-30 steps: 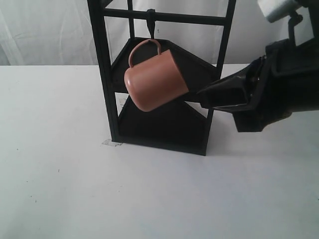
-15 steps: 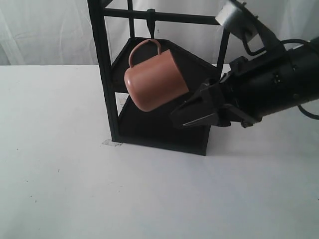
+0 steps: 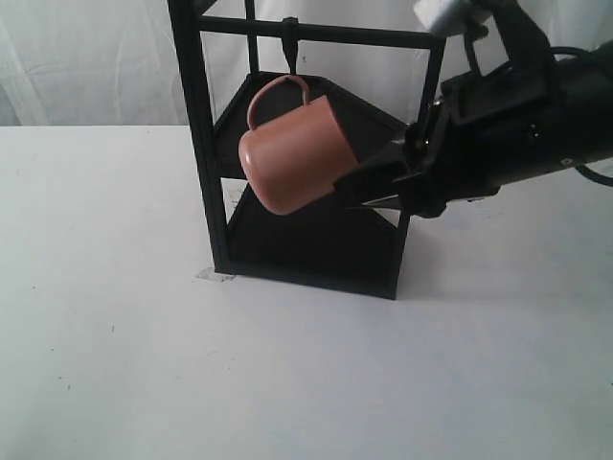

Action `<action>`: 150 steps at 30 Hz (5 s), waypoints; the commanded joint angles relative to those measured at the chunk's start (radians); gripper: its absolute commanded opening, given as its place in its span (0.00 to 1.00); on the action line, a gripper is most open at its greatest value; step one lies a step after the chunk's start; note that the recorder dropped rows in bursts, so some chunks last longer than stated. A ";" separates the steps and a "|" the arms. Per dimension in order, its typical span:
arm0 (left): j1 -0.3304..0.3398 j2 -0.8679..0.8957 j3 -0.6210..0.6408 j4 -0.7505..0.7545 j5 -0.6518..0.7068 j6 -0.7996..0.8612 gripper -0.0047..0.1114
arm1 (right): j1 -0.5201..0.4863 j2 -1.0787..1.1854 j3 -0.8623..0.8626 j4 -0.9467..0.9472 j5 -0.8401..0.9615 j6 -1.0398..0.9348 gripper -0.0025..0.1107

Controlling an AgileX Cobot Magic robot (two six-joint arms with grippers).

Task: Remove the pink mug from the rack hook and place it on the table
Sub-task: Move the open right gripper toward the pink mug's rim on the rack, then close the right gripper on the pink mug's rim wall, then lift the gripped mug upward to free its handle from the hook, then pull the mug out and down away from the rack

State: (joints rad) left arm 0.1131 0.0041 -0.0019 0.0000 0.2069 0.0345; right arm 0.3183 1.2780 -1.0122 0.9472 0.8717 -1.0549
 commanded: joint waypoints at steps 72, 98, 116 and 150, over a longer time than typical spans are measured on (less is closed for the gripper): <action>-0.007 -0.004 0.002 -0.006 -0.005 -0.001 0.04 | 0.024 0.142 0.007 0.318 -0.116 -0.480 0.02; -0.007 -0.004 0.002 -0.006 -0.005 -0.001 0.04 | 0.024 0.140 0.007 0.402 -0.020 -0.452 0.02; -0.007 -0.004 0.002 -0.006 -0.005 -0.001 0.04 | 0.024 0.125 -0.003 0.494 0.017 -0.489 0.02; -0.007 -0.004 0.002 -0.006 -0.005 -0.001 0.04 | 0.024 -0.318 0.320 0.229 0.064 -0.432 0.02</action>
State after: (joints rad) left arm 0.1131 0.0041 -0.0019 0.0000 0.2069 0.0345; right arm 0.3420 1.0145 -0.7493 1.1578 0.9467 -1.4842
